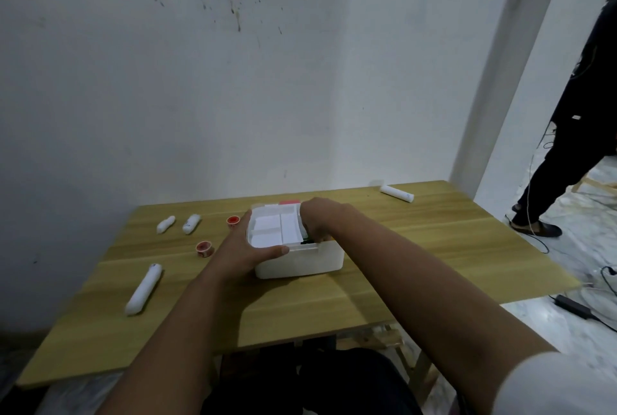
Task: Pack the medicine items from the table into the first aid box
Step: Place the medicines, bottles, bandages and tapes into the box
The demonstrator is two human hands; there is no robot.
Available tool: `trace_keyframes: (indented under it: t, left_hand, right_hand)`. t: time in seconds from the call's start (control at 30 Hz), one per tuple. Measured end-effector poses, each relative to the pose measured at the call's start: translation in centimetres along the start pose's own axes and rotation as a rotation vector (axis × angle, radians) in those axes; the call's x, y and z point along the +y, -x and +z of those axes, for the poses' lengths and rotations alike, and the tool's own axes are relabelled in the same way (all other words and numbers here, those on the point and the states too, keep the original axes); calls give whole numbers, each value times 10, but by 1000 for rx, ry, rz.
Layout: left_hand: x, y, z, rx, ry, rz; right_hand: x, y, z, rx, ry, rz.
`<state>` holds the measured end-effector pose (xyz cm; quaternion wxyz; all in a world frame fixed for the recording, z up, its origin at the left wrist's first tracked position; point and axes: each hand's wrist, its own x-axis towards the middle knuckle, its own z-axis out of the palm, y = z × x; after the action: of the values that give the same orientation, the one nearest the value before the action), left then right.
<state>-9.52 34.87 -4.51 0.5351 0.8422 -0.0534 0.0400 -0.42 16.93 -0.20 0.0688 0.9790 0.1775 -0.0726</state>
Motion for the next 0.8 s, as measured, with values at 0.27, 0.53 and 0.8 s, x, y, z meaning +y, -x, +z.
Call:
trace_keyframes:
  t: [0.27, 0.53, 0.8]
  left_hand:
    - [0, 2, 0, -5, 28, 3]
    - [2, 3, 2, -29, 114, -13]
    - [3, 1, 3, -55, 73, 12]
  right_hand:
    - [8, 13, -16, -20, -206, -4]
    - [72, 60, -46, 266, -583, 51]
    - [140, 85, 23, -155, -197, 280]
